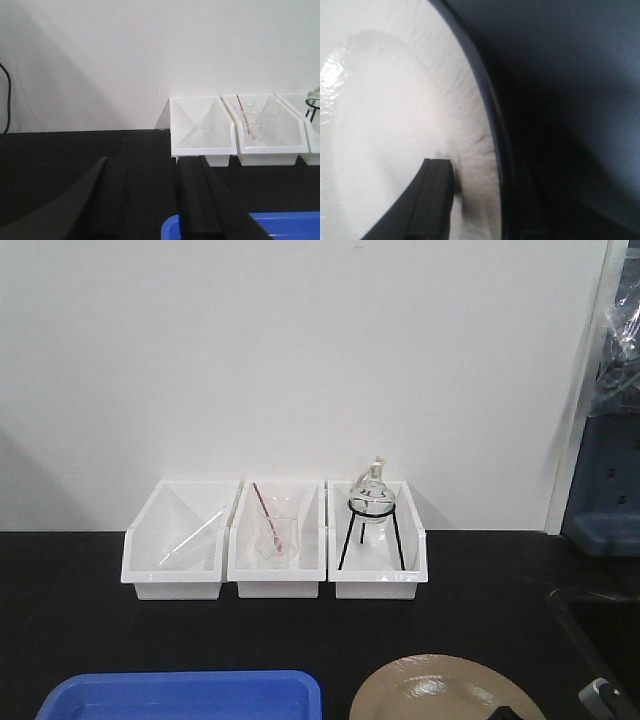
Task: Place disk in tray to left cabinet
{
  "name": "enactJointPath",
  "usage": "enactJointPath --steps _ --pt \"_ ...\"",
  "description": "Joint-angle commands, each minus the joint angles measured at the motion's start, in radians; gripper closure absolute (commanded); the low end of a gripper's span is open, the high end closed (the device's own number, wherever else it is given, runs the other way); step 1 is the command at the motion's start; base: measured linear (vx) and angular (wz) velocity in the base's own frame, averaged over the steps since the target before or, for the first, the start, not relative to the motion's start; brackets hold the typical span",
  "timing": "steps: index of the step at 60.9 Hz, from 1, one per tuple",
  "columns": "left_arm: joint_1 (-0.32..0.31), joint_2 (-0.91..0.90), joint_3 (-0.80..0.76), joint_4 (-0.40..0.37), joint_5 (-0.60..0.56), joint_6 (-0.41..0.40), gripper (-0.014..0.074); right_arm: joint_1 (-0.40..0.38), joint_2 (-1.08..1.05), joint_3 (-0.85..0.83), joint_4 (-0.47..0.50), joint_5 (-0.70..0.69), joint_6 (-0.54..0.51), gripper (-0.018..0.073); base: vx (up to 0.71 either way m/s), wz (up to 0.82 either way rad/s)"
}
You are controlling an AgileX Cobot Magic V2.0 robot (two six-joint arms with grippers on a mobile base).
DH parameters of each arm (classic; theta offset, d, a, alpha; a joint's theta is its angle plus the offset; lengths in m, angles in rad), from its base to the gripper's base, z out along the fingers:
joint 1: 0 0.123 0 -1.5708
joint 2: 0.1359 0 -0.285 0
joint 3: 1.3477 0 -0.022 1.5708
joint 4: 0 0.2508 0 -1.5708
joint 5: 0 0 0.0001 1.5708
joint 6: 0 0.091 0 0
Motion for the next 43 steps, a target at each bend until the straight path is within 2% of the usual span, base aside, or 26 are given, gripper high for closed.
enactJointPath --steps 1,4,5,35,43 --pt "-0.003 0.012 -0.026 -0.003 -0.083 0.0 0.022 -0.001 -0.034 -0.014 -0.02 0.015 -0.021 0.0482 0.0 0.0" --pt "-0.003 0.012 -0.026 -0.003 -0.083 0.0 0.022 -0.001 -0.049 -0.014 -0.021 0.019 -0.021 0.0531 0.0 0.0" --pt "-0.003 0.012 -0.026 -0.003 -0.083 0.0 0.022 -0.001 -0.086 -0.014 -0.024 0.016 -0.021 0.0573 0.0 0.0" --pt "-0.003 0.012 -0.026 -0.003 -0.083 0.0 0.022 -0.001 -0.336 -0.017 -0.024 -0.072 -0.022 0.0566 0.0 0.0" --pt "-0.003 0.012 -0.026 -0.003 -0.083 0.0 0.022 0.0 -0.364 -0.017 0.017 -0.12 0.006 0.0565 0.0 0.0"
